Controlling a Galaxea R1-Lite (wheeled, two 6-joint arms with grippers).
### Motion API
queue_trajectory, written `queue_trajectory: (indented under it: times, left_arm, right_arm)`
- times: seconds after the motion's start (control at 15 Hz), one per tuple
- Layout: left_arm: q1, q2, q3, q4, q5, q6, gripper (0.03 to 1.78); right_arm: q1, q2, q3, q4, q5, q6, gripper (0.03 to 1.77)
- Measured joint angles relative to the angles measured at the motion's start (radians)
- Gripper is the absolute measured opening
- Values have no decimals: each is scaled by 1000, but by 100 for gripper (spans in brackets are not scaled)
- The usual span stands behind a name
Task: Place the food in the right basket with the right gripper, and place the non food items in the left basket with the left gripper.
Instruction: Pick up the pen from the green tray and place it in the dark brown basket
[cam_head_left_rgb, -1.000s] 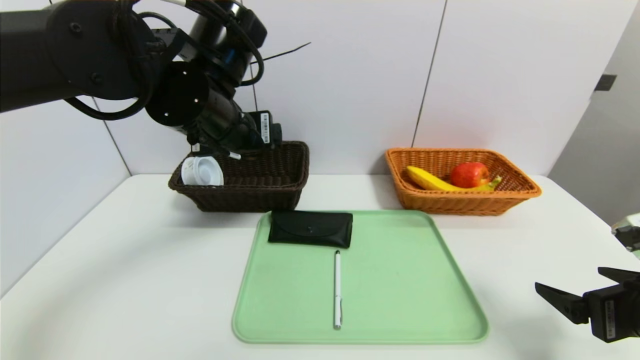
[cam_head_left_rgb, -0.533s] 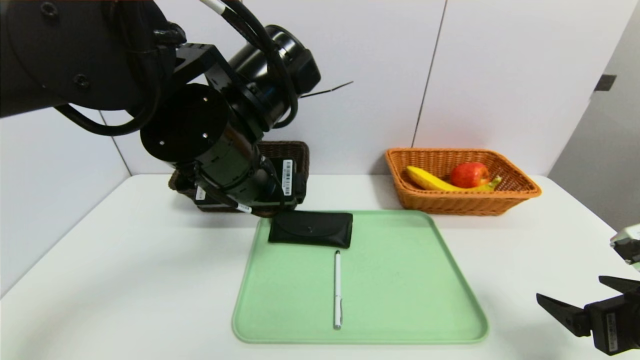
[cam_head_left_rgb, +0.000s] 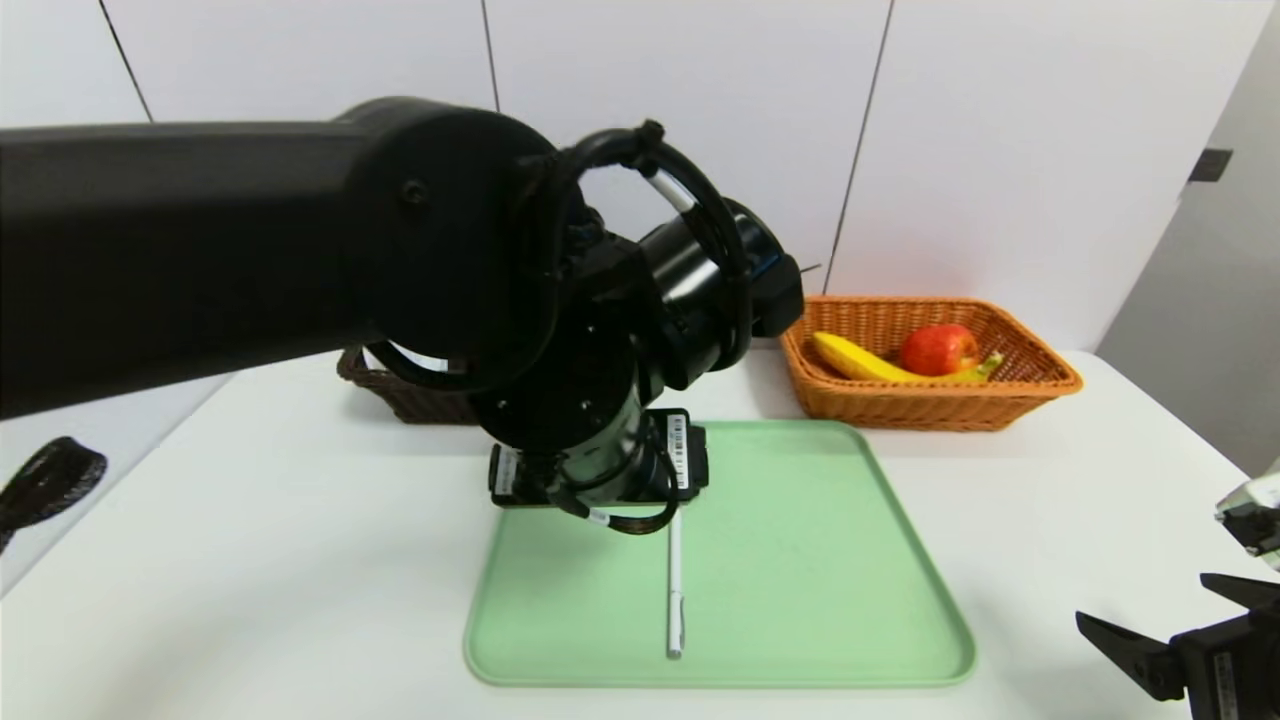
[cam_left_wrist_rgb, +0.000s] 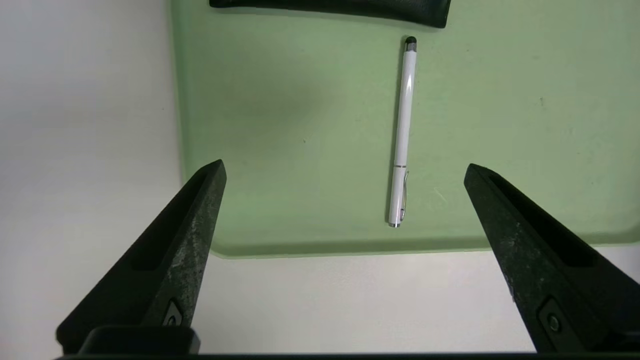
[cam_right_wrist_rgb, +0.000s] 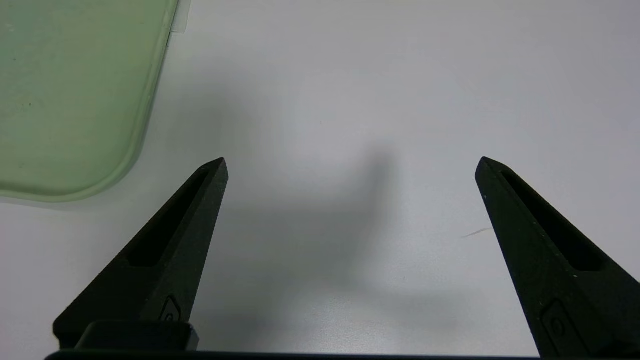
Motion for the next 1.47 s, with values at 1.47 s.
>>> queue_trajectory:
  times: [1.47]
  left_arm:
    - [-3,253,-16,-86,-42,-135,169]
  right_arm:
    - [-14,97,-221,-130,5,15,171]
